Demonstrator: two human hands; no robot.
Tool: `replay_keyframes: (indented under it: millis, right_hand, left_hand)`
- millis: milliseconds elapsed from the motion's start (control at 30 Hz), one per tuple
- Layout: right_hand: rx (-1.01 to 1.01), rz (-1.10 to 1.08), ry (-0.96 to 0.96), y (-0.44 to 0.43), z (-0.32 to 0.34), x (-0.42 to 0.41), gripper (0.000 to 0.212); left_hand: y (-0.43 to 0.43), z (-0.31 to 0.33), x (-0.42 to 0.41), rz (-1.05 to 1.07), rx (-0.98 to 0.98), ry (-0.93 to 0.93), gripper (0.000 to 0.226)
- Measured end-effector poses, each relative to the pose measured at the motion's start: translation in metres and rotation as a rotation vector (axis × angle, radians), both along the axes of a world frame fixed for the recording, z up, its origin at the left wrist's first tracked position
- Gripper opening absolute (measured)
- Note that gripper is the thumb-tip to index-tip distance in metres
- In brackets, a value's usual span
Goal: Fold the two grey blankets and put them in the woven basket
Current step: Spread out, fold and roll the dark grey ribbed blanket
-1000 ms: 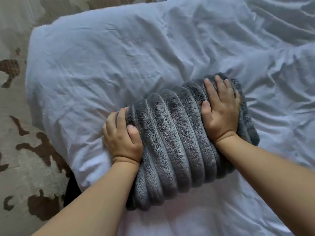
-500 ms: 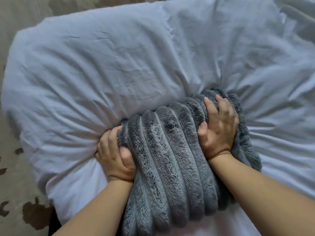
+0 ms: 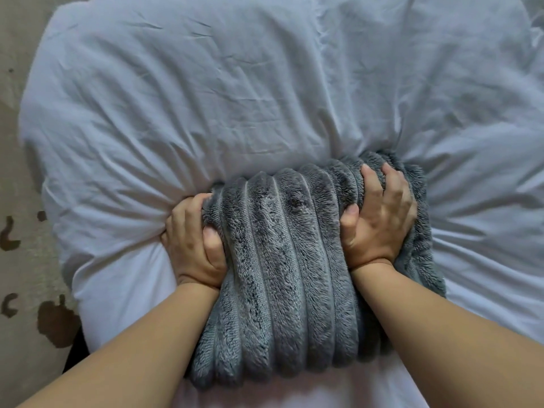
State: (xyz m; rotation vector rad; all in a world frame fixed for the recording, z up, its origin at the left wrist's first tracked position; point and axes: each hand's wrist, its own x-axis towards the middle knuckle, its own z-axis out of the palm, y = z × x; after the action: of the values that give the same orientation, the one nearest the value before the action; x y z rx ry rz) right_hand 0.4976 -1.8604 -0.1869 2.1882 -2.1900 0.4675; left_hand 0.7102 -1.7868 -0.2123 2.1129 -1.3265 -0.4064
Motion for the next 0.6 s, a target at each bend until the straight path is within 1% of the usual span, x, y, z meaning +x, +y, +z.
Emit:
replay_keyframes:
  millis: [400,600]
  right_hand:
    - [0.022,-0.005,0.010,-0.003,0.000,0.001,0.066]
    - [0.012,-0.003,0.009,-0.001,0.003,0.002,0.067]
  left_hand:
    - [-0.001,-0.011,0.000,0.018,-0.032,-0.028,0.056]
    - [-0.001,-0.005,-0.001,0.019,-0.007,-0.004,0.063]
